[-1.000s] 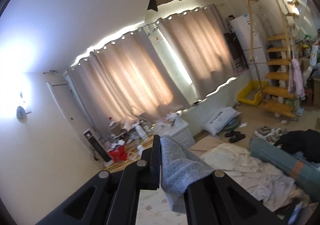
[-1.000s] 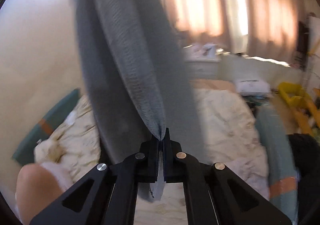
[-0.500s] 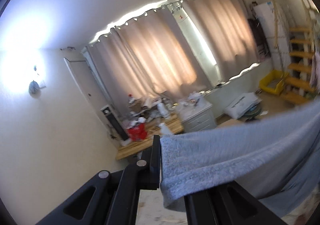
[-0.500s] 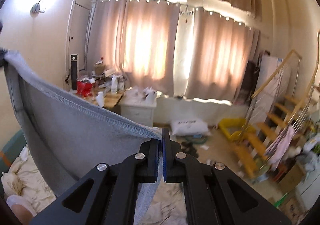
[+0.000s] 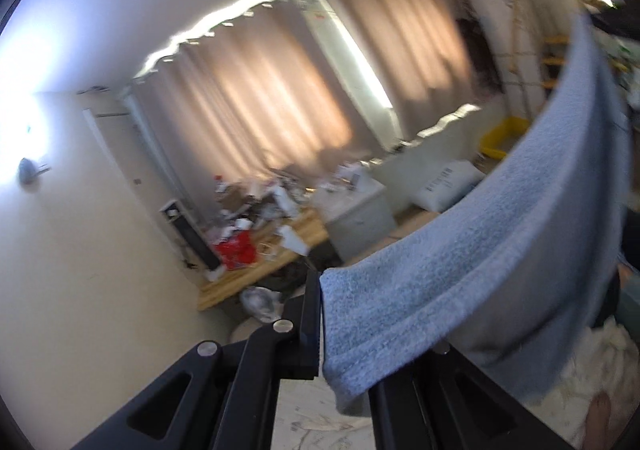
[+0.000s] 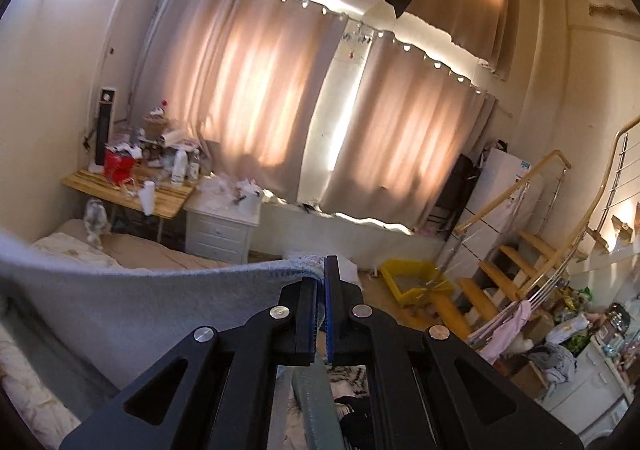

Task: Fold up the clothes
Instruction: 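Stretch the shirt between both grippers and lay it flat on the duvet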

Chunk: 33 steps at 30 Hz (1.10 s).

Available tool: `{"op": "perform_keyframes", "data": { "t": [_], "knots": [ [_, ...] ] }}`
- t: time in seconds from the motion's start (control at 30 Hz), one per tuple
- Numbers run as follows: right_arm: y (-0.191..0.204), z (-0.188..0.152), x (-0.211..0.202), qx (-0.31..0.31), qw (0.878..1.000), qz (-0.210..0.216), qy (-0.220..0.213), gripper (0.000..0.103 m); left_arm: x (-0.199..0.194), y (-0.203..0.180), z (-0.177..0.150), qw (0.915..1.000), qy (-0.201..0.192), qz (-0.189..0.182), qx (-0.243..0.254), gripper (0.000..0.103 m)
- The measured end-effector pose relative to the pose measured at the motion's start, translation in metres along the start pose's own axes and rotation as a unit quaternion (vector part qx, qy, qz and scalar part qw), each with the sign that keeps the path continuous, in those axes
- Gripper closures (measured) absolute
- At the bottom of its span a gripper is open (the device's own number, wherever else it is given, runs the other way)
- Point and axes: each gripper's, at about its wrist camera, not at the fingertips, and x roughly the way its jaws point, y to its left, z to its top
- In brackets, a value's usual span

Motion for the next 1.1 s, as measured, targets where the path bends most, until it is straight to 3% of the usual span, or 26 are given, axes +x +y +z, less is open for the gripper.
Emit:
{"op": "perform_keyframes", "data": {
  "t": [0.13, 0.3, 0.4, 0.53, 0.6, 0.7, 0.8, 0.9, 1.03, 1.1],
  "knots": [
    [0.011, 0.008, 0.042, -0.005, 1.0, -0.005, 0.015, 0.101, 0.014, -0.028, -0.02, 0.9988, 0.012, -0.041, 0.023, 0.101],
    [0.053, 0.037, 0.093, -0.002, 1.0, 0.002, 0.012, 0.101, 0.023, -0.053, -0.059, 0.99, 0.027, -0.138, -0.006, 0.101],
    [0.11, 0.059, 0.12, -0.029, 0.999, 0.018, 0.013, 0.101, 0.023, -0.074, -0.088, 0.9805, 0.024, -0.194, -0.014, 0.101],
    [0.214, 0.103, 0.137, -0.057, 0.995, 0.075, -0.011, 0.101, 0.024, -0.094, -0.112, 0.9661, 0.02, -0.257, -0.015, 0.101],
    [0.265, 0.126, 0.131, -0.077, 0.991, 0.102, -0.032, 0.101, 0.021, -0.097, -0.113, 0.9636, 0.006, -0.267, -0.004, 0.101],
    [0.346, 0.152, 0.112, -0.122, 0.98, 0.147, -0.059, 0.101, 0.024, -0.083, -0.11, 0.9586, -0.005, -0.283, -0.027, 0.101],
    [0.419, 0.156, 0.098, -0.15, 0.964, 0.212, -0.059, 0.101, 0.046, -0.065, -0.122, 0.9501, 0.012, -0.305, -0.064, 0.101],
    [0.491, 0.13, 0.09, -0.148, 0.935, 0.321, -0.033, 0.101, 0.065, -0.067, -0.156, 0.9462, 0.041, -0.31, -0.082, 0.101],
    [0.585, 0.04, 0.084, -0.146, 0.872, 0.466, 0.03, 0.101, 0.092, -0.08, -0.223, 0.9331, 0.116, -0.326, -0.098, 0.101],
    [0.625, -0.014, 0.084, -0.145, 0.841, 0.516, 0.067, 0.101, 0.102, -0.088, -0.262, 0.926, 0.156, -0.329, -0.099, 0.101]
  ]
}}
